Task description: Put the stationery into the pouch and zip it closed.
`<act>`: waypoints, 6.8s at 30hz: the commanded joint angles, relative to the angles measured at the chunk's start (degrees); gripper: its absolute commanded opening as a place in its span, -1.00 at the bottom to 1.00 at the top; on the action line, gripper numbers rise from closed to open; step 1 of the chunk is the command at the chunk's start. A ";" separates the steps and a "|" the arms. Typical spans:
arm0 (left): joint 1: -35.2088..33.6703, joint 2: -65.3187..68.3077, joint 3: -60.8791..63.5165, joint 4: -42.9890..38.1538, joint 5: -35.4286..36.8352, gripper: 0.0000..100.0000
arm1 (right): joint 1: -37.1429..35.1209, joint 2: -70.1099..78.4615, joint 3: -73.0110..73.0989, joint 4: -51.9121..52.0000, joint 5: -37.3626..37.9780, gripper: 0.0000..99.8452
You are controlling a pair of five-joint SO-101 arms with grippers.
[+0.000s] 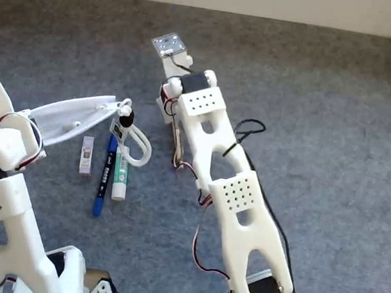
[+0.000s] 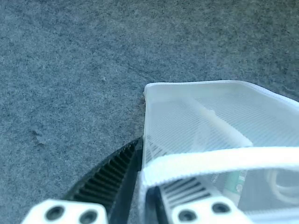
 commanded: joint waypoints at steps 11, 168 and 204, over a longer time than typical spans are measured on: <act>-1.10 1.10 0.66 -0.70 0.35 -0.98 | -1.63 -4.62 -0.40 5.49 2.90 -0.83; -1.01 1.10 2.68 -3.16 0.35 -0.98 | -30.11 -124.44 121.45 -105.89 -3.16 -0.99; -1.01 1.10 2.77 -3.16 0.35 -0.98 | -40.04 -92.44 127.25 -128.40 16.70 -0.99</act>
